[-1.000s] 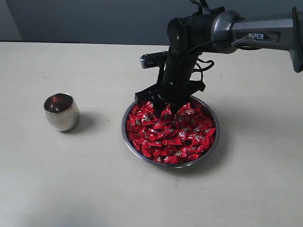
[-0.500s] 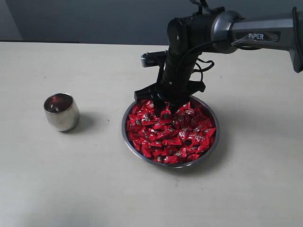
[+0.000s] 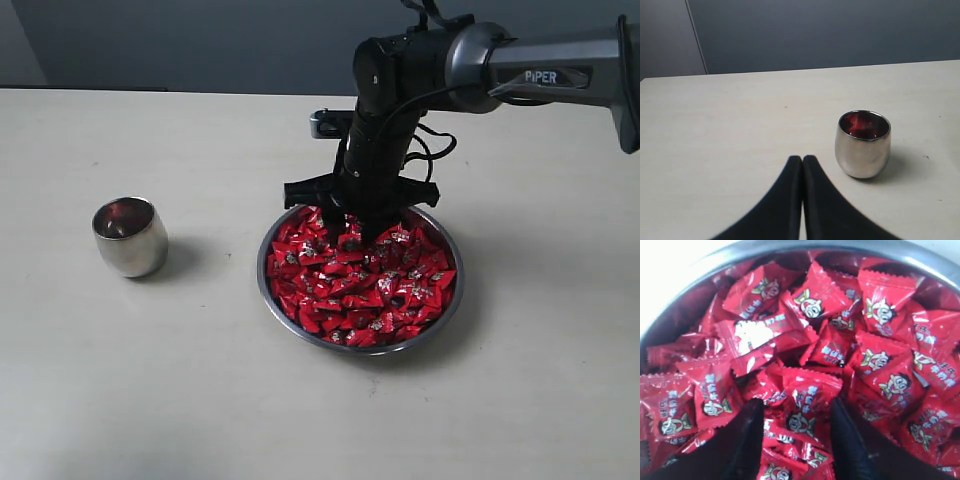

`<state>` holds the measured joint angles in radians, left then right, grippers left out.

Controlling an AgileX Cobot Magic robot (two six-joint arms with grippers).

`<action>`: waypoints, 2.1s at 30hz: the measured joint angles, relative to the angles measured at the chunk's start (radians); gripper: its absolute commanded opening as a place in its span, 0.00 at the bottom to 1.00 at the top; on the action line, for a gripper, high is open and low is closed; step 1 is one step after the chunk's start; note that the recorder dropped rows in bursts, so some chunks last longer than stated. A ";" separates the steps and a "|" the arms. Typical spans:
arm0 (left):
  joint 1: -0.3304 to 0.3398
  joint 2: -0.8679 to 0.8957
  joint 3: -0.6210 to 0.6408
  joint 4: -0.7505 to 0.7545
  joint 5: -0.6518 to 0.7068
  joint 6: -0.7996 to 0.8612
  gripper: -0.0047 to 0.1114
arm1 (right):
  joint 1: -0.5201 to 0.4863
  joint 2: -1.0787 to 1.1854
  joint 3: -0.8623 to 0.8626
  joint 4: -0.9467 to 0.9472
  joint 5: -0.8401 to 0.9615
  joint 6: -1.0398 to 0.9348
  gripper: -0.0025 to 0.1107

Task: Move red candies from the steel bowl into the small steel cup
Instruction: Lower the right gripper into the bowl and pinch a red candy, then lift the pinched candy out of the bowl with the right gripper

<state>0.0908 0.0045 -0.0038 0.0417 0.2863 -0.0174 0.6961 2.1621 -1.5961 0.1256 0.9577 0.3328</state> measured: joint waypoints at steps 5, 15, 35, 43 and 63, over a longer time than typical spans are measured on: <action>0.000 0.000 0.000 0.000 0.000 0.000 0.04 | 0.000 0.025 0.000 -0.011 0.016 0.020 0.39; 0.000 0.000 0.000 0.000 0.000 0.000 0.04 | 0.002 0.033 0.000 0.007 -0.020 0.024 0.39; 0.000 0.000 0.000 0.000 0.000 0.000 0.04 | 0.002 0.051 0.000 0.007 -0.020 0.024 0.39; 0.000 0.000 0.000 0.000 0.000 0.000 0.04 | 0.002 0.051 0.000 0.007 -0.020 0.001 0.07; 0.000 0.000 0.000 0.000 0.000 0.000 0.04 | 0.005 0.028 0.000 -0.027 -0.023 -0.063 0.02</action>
<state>0.0908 0.0045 -0.0038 0.0417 0.2863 -0.0174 0.7010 2.1903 -1.5961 0.0981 0.9346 0.2695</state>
